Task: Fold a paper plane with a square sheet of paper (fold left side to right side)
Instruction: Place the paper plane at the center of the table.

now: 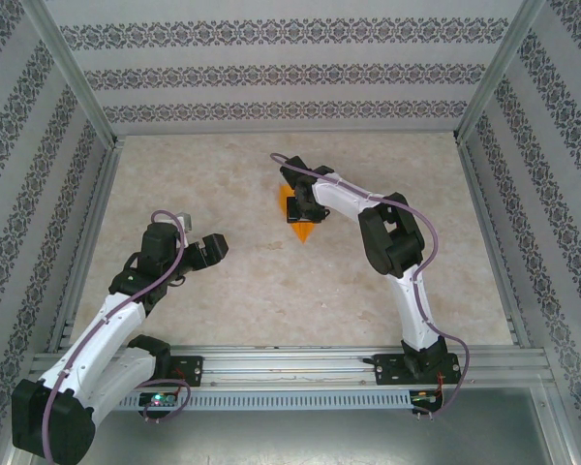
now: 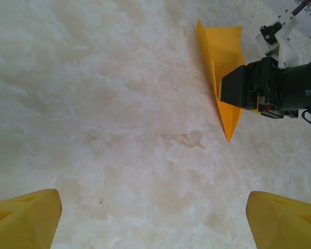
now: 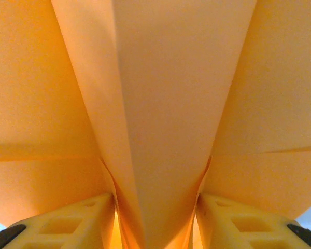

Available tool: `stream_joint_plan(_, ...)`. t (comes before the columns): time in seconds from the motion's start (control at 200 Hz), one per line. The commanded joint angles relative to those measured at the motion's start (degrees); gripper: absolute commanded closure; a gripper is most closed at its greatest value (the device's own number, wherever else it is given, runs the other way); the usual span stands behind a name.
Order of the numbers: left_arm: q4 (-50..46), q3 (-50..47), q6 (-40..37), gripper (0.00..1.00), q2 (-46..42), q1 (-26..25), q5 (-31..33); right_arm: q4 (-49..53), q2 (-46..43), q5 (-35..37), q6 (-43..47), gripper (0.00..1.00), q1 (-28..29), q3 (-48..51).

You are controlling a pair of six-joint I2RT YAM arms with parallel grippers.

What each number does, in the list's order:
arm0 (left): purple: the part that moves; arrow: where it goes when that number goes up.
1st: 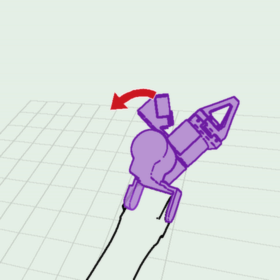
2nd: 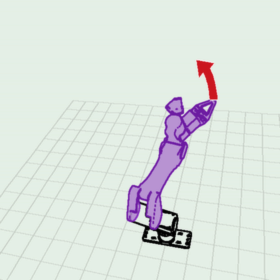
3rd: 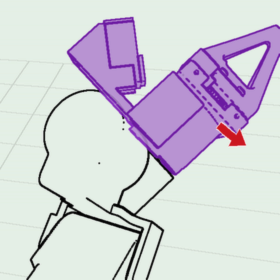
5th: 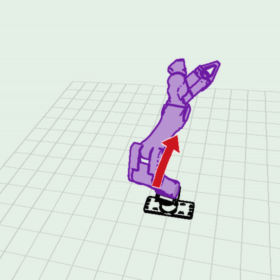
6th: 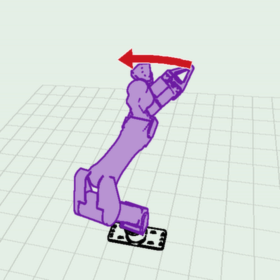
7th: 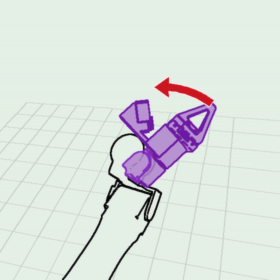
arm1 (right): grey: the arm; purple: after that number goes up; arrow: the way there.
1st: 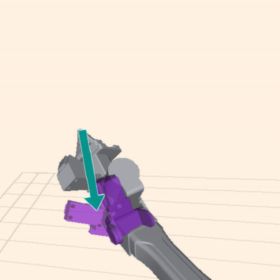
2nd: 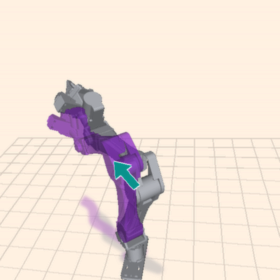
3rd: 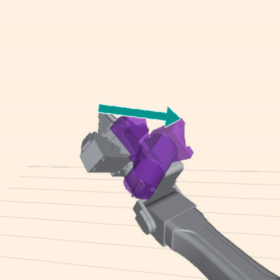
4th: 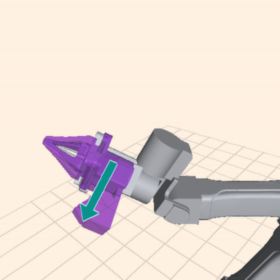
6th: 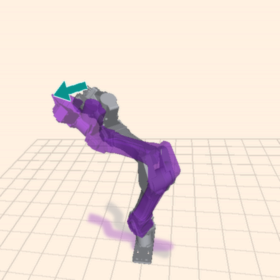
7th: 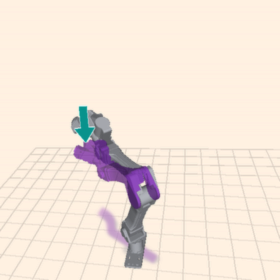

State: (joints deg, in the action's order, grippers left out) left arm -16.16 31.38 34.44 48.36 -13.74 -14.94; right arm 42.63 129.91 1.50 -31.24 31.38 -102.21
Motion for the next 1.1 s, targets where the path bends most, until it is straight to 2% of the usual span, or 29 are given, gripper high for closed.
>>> stream_joint_plan(0.0, -1.24, 1.57, -1.73, 0.08, -0.89, 0.91, 0.30, 1.31, -1.70, 1.21, 0.82, 0.54, 0.58, 0.98)
stream_joint_plan(0.58, -1.14, 1.40, -1.56, 0.08, -0.98, 0.96, 0.26, 2.54, -4.05, 2.46, 1.54, 0.51, 1.14, 0.53)
stream_joint_plan(1.094, -1.24, 1.58, -1.30, 0.08, -0.98, 0.98, 0.09, 2.74, -4.67, 2.32, -2.36, 0.52, 1.58, -0.15)
